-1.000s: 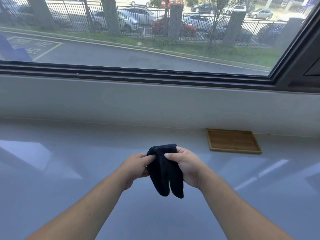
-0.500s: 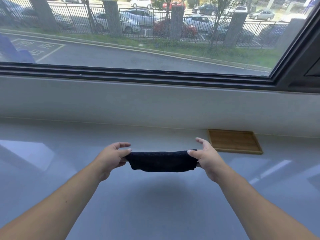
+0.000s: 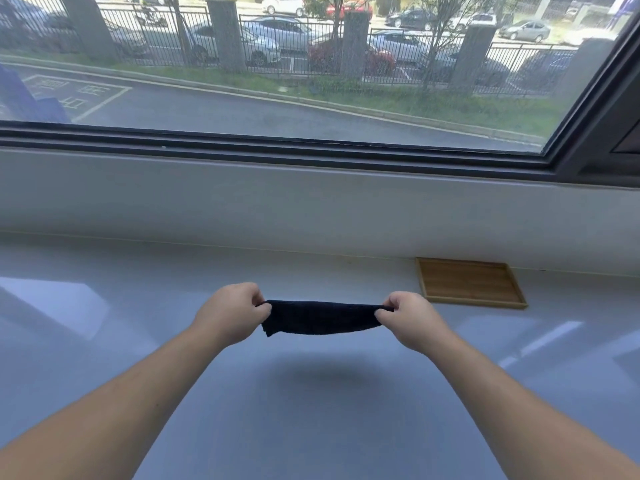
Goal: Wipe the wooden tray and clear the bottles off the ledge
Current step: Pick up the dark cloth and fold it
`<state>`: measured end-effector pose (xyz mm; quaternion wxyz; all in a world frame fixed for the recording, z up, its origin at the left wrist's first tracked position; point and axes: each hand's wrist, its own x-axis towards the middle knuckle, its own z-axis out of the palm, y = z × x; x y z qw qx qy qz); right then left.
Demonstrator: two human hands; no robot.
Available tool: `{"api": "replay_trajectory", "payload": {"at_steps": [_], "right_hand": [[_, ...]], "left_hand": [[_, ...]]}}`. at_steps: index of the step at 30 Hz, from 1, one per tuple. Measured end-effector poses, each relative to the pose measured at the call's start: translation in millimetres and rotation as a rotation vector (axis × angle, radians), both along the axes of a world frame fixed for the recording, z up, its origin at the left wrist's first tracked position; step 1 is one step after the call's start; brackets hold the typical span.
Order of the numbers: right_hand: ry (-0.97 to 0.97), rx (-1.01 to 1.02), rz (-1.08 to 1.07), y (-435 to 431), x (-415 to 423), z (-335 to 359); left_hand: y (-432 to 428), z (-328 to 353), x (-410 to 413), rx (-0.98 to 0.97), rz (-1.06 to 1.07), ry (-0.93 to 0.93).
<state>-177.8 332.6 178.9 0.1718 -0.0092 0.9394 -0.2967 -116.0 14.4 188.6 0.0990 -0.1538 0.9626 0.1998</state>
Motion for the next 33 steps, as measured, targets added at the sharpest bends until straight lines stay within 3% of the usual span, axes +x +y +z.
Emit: {"api": "replay_trajectory", "payload": {"at_steps": [4, 8, 12, 14, 17, 22, 26, 30, 33], "right_hand": [[-0.114, -0.330, -0.136, -24.5, 12.7, -3.1], [-0.411, -0.704, -0.151, -59.0, 30.7, -1.2], [-0.571, -0.940, -0.168, -62.3, 38.1, 0.1], [-0.597, -1.022, -0.164, -53.4, 39.4, 0.2], [-0.587, -0.987, -0.156, -46.6, 40.6, -4.8], [-0.469, -0.949, -0.246, -49.1, 31.1, -8.2], [-0.499, -1.100, -0.403, -42.8, 19.6, -7.1], [-0.531, -1.157, -0.506, -44.2, 20.3, -16.2], [-0.560, -1.167, -0.546, -49.0, 22.0, -21.2]], "left_hand": [[29.8, 16.2, -1.2, 0.181, 0.040, -0.014], [75.4, 20.9, -6.4, 0.652, 0.117, -0.054], [90.2, 19.5, -5.3, 0.940, 0.197, -0.115], [84.5, 15.4, -5.6, 1.129, 0.215, -0.192], [77.8, 8.8, -1.9, 1.323, 0.197, -0.283], [70.4, -7.6, 2.9, 1.127, 0.263, -0.102], [68.5, -21.3, 12.6, 0.899, 0.022, -0.175], [73.0, -30.2, 5.6, 0.448, -0.136, -0.055], [71.4, -32.6, -1.4, 0.366, -0.202, -0.042]]}}
